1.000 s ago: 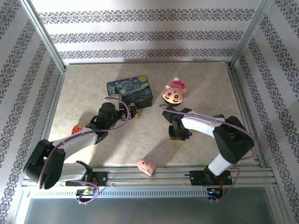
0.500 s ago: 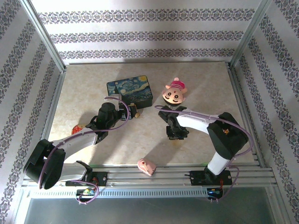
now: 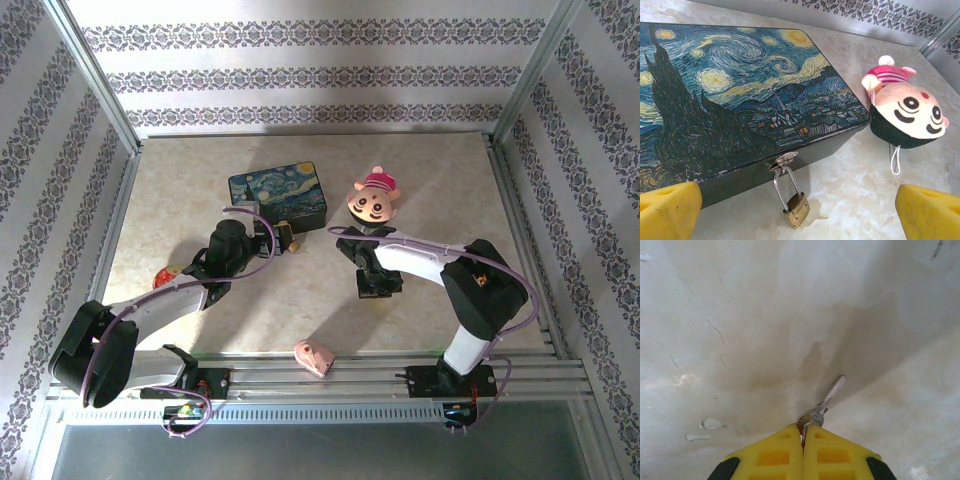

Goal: Unlock the padlock with the key

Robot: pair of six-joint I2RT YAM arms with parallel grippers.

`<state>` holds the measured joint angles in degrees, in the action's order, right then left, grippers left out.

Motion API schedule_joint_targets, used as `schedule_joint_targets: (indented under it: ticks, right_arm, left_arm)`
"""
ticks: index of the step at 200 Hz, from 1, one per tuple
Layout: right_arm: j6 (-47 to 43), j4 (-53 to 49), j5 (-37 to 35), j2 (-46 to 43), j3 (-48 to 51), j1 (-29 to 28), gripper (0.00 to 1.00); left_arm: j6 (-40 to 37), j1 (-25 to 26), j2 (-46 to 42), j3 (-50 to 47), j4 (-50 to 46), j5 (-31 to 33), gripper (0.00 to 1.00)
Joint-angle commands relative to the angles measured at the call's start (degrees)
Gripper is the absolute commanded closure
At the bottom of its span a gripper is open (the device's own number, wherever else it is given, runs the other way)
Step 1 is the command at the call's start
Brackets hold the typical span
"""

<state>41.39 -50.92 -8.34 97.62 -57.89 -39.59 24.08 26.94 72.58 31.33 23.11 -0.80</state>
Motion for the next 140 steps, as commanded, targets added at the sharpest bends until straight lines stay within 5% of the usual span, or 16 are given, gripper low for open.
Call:
schedule_joint_targets:
  ticks: [1, 64, 107, 140]
  right_arm:
    - [-0.43, -3.31, -1.72, -3.77, -3.16, -1.01, 1.0]
    - [-2.54, -3.04, 7.37, -14.97, -8.32, 0.58, 1.0]
    - [-5.11, 5.48, 26.97, -22.78, -8.31, 5.44, 1.0]
    - [1.01, 25.54, 47.99, -29.59, -1.63, 11.36, 1.0]
  left_arm:
    - [-1.98, 0.47, -1.95, 0.21, 1.35, 0.32, 0.01]
    - [-6.94, 0.42, -6.28, -0.63, 2.24, -2.72, 0.01]
    - [-9.73, 0.41, -9.99, -2.54, 7.06, -7.55, 0.01]
    - [-12.85, 0.46, -11.75, -2.12, 7.84, -15.94, 0.01]
